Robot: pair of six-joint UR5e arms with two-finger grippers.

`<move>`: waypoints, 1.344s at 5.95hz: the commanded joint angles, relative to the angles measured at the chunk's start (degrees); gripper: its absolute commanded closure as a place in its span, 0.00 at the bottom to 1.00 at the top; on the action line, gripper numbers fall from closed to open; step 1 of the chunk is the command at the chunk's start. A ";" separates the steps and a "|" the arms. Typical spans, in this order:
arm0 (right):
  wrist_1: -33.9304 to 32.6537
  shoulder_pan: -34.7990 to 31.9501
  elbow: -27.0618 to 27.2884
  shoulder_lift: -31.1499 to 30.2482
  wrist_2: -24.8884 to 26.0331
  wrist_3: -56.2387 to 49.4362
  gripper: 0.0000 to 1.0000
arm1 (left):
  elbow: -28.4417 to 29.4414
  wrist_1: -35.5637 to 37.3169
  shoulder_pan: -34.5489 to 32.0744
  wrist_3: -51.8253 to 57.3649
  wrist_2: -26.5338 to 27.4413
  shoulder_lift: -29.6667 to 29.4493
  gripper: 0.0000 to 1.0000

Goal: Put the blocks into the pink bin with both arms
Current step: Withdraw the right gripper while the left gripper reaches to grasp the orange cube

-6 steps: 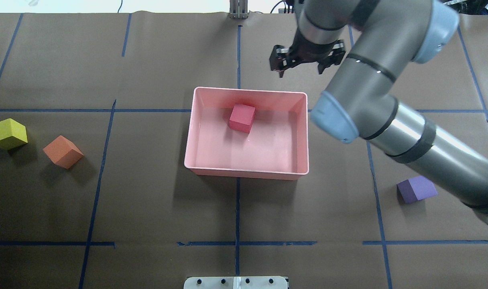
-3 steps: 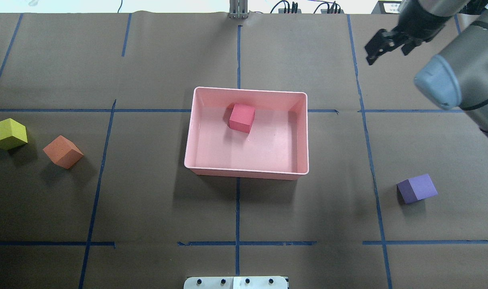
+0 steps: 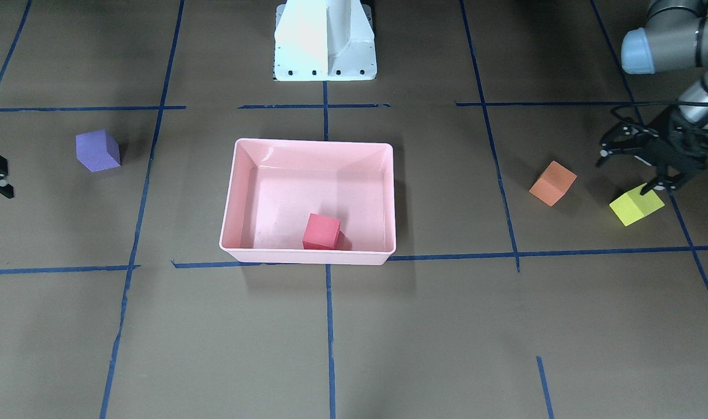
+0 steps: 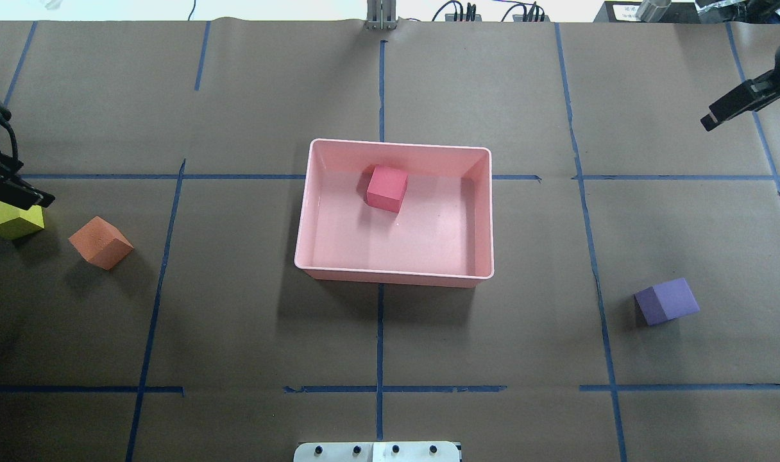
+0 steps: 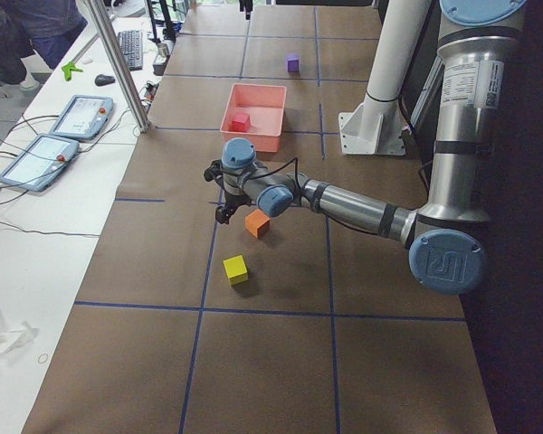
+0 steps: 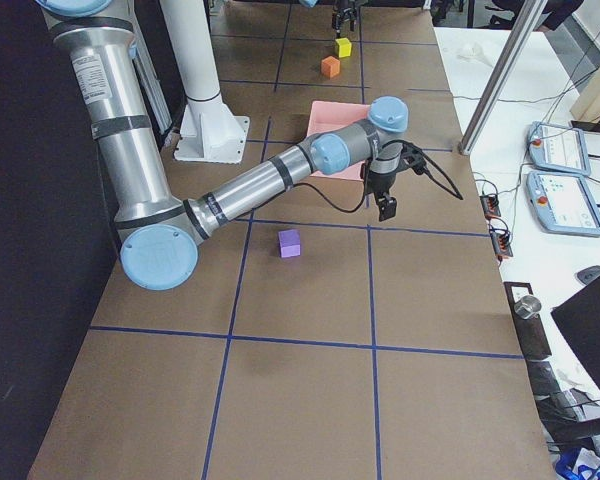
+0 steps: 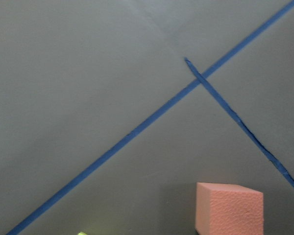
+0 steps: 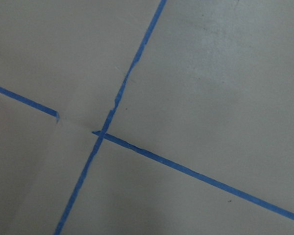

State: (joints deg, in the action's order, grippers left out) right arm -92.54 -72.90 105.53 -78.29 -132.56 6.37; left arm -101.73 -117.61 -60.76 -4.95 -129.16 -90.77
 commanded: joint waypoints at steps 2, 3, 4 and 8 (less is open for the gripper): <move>1.58 -0.75 0.03 -2.13 -0.25 -0.48 0.00 | 1.97 -4.12 7.14 -3.84 2.95 0.86 0.00; 1.58 -0.75 0.03 -2.04 -0.25 -0.31 0.00 | 2.93 -4.12 8.02 -4.10 2.95 0.68 0.00; 1.58 -0.75 0.12 -2.13 -0.33 -0.22 0.00 | 4.25 -4.21 8.38 -4.02 2.95 0.59 0.00; 1.58 -0.66 0.03 -2.21 -0.25 -0.22 0.00 | 5.67 -3.86 10.75 -6.37 2.69 -1.33 0.14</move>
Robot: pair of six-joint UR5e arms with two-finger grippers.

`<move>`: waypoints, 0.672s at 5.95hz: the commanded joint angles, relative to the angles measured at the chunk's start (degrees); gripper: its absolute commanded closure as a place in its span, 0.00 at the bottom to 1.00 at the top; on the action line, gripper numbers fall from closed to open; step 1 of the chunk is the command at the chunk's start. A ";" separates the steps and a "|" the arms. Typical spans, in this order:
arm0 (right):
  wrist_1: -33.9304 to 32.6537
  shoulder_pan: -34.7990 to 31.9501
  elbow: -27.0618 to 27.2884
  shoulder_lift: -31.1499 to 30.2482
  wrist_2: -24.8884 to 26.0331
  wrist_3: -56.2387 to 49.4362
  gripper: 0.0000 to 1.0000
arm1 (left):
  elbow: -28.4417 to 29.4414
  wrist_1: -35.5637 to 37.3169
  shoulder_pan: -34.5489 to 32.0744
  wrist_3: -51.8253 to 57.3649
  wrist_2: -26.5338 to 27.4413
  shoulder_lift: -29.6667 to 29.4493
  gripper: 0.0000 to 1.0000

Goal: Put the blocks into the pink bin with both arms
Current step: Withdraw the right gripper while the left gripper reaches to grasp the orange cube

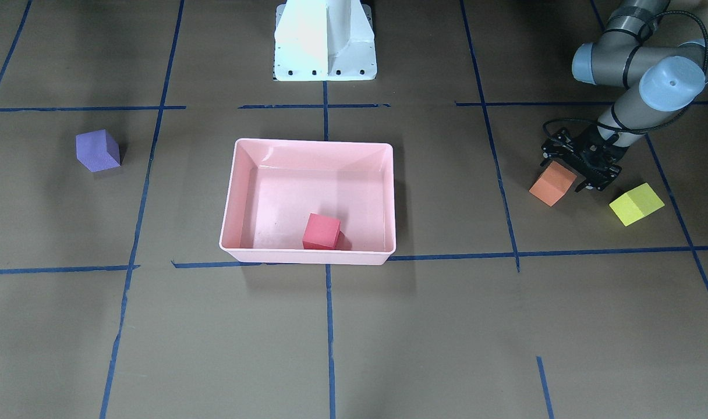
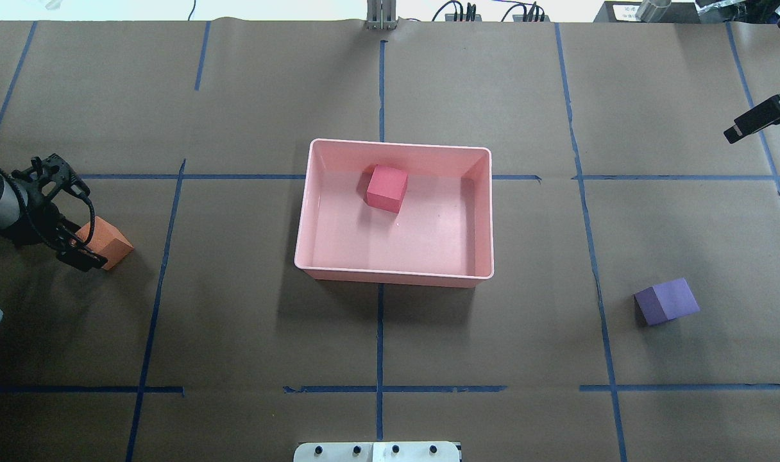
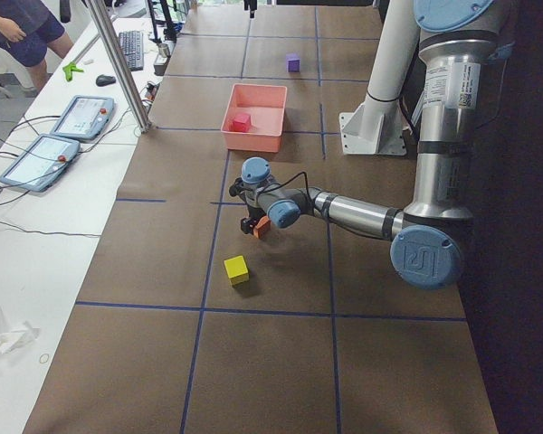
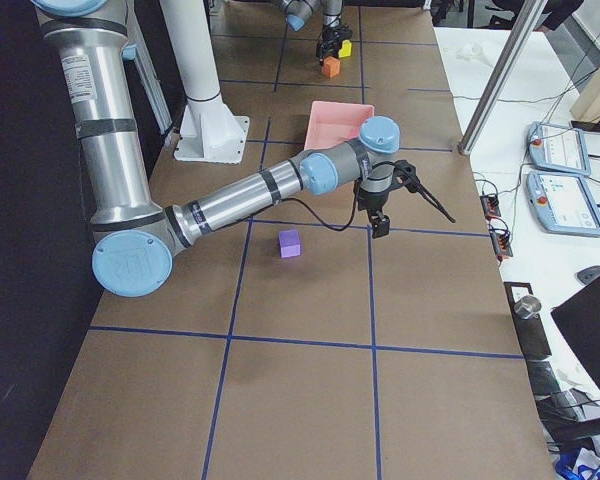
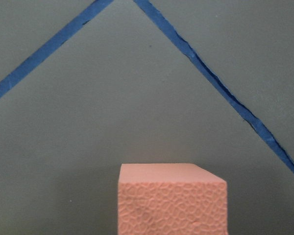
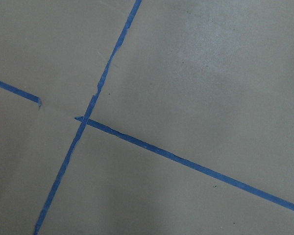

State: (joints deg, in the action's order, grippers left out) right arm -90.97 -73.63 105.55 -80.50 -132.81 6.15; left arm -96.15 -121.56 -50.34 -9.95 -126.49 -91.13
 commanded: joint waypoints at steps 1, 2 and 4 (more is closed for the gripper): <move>0.00 0.07 -0.08 -0.01 0.00 0.00 0.00 | 0.00 0.10 0.33 -2.43 0.11 -1.33 0.54; 0.00 -0.02 -0.08 -0.70 -0.08 0.00 0.00 | -0.79 0.10 0.25 -4.88 0.11 -1.33 0.65; 0.09 -0.02 0.00 -1.85 -1.22 -0.61 0.00 | -5.52 1.32 -1.76 -10.34 0.28 -1.24 0.70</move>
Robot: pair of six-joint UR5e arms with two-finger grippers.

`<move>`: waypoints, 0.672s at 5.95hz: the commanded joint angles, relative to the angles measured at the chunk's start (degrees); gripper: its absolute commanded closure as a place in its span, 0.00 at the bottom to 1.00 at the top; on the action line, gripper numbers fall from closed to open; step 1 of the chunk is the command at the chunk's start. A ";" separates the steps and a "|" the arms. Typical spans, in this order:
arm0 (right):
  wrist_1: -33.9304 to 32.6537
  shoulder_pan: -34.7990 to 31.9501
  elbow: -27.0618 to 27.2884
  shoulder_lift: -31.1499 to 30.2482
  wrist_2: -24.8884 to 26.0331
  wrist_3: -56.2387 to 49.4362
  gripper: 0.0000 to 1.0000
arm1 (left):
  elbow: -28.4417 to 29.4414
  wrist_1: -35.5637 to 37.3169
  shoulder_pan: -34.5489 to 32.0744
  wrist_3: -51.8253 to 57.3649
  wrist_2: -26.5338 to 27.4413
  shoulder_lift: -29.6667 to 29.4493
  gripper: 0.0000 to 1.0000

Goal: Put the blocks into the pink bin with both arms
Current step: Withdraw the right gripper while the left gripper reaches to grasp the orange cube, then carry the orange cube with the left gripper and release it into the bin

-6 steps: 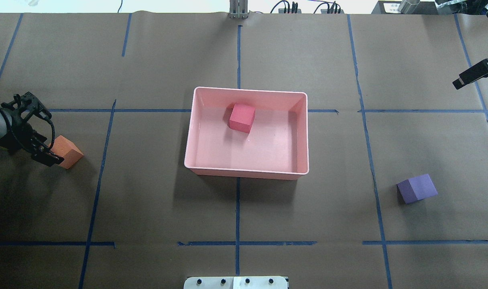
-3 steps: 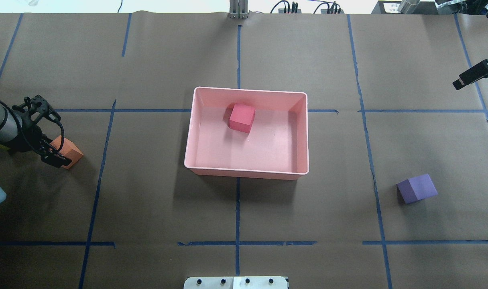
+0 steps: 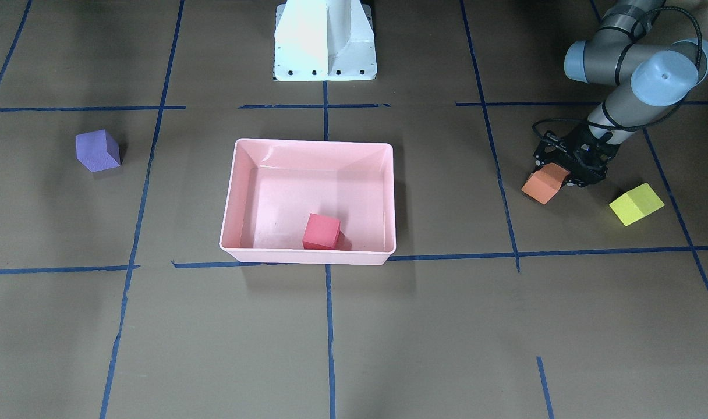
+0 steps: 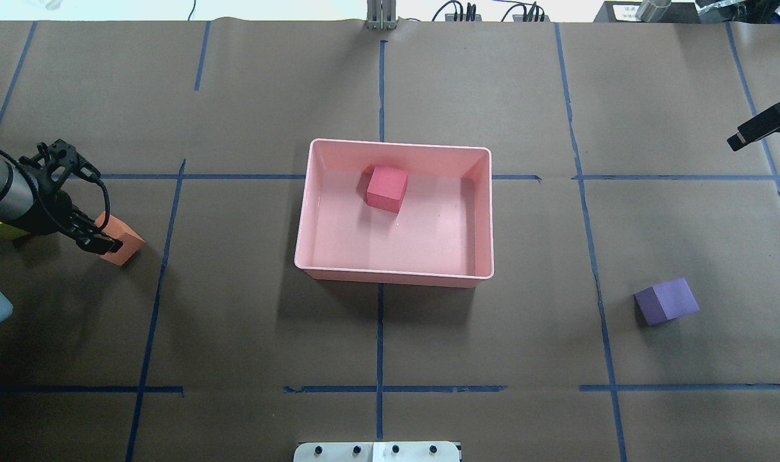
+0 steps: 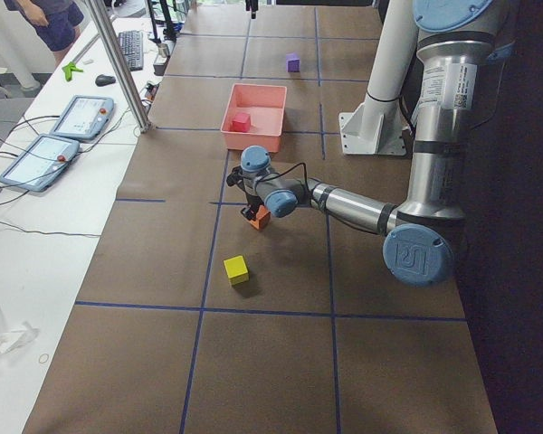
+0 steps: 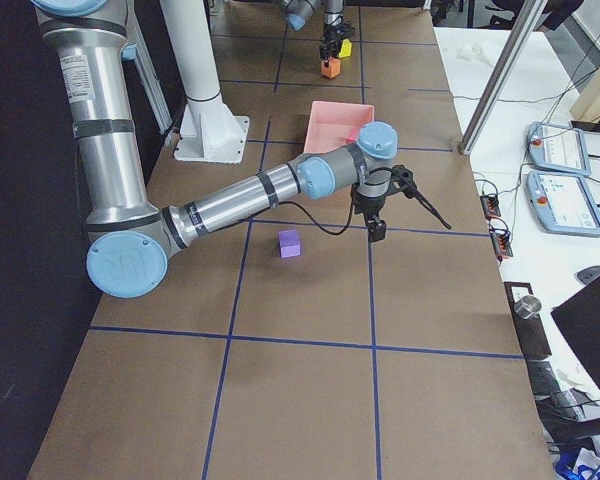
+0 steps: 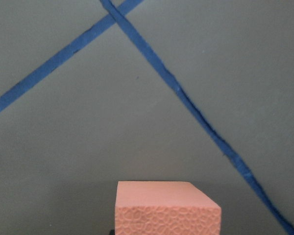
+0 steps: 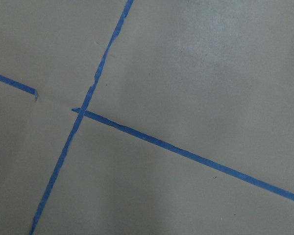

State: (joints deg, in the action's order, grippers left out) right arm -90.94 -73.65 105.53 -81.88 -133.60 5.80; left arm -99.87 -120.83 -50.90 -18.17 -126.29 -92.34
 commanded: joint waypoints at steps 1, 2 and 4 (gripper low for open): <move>0.06 -0.27 0.03 -0.90 -0.43 -0.61 0.00 | -2.17 1.47 -2.62 -7.10 0.17 -2.38 0.70; 0.06 -0.27 0.03 -1.00 -0.43 -0.53 0.00 | -3.13 6.35 -3.67 -12.28 0.26 -6.93 0.70; 0.06 -0.18 -0.06 -0.82 -0.34 -0.18 0.00 | -6.73 29.83 -3.43 -20.19 6.45 -23.14 0.69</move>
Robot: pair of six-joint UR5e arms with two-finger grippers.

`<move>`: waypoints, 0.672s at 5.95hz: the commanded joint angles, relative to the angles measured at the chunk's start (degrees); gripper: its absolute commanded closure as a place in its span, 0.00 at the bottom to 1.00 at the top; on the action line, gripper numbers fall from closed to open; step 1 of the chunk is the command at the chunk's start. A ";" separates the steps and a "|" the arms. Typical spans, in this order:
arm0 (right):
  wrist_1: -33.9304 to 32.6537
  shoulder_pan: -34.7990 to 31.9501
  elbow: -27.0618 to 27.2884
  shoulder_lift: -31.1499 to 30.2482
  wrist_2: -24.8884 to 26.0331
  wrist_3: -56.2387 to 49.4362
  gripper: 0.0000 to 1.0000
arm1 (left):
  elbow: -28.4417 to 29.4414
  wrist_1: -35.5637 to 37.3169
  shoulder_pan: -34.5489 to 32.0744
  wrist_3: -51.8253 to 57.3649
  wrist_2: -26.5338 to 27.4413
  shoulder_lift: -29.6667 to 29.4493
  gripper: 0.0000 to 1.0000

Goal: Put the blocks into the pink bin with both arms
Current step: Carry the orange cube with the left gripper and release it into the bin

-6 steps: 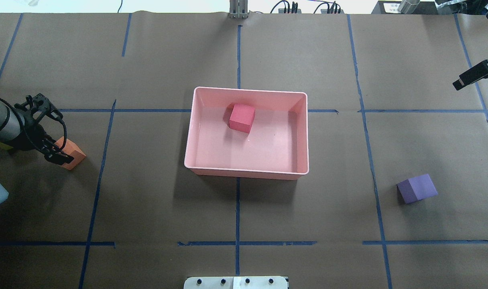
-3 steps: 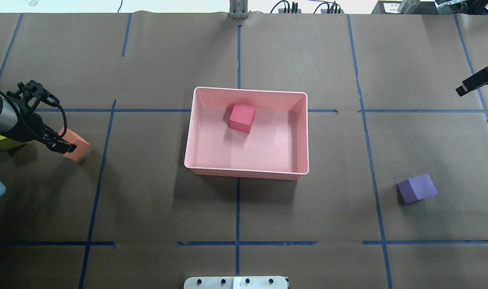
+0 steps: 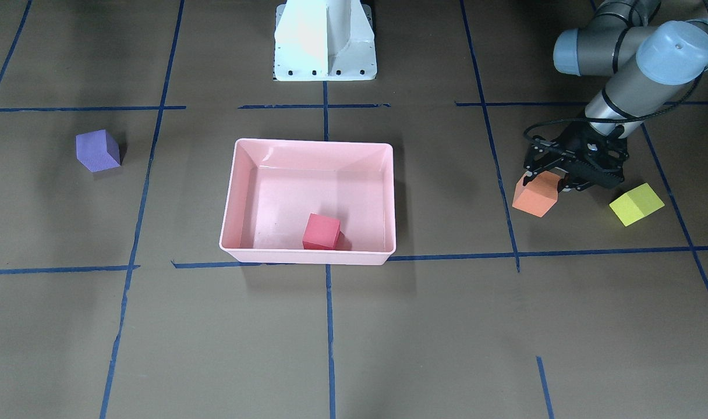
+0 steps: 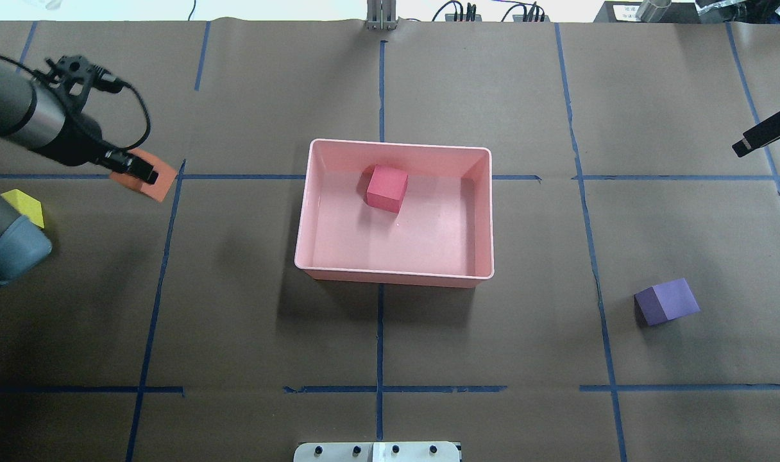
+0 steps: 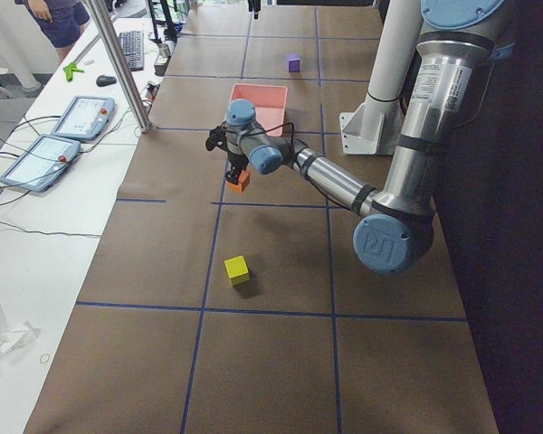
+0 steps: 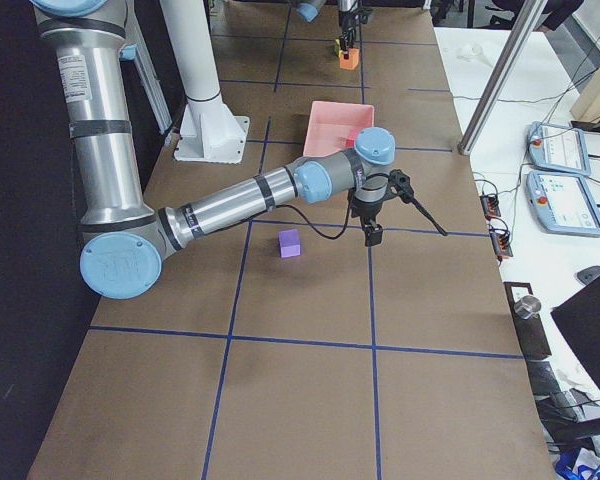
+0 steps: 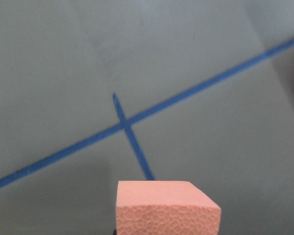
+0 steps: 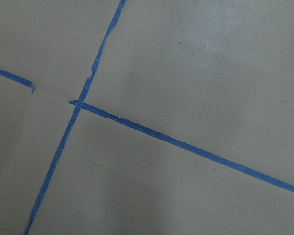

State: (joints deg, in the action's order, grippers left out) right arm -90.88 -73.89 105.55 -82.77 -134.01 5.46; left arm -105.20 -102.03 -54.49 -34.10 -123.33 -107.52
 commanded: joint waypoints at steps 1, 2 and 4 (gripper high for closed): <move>0.00 0.06 -0.16 0.15 0.07 0.60 0.00 | -1.15 19.24 4.00 -8.92 6.32 -14.84 0.69; 0.00 0.06 -0.16 0.33 0.07 0.78 0.00 | 0.24 19.67 7.34 -16.19 8.00 -19.35 0.69; 0.00 0.32 0.10 0.94 0.07 2.35 0.00 | 11.88 19.94 14.57 -27.40 13.02 -34.36 0.28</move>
State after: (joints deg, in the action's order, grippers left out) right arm -90.88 -73.72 105.51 -82.17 -133.95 6.77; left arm -98.69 -82.36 -42.49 -57.46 -111.97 -135.30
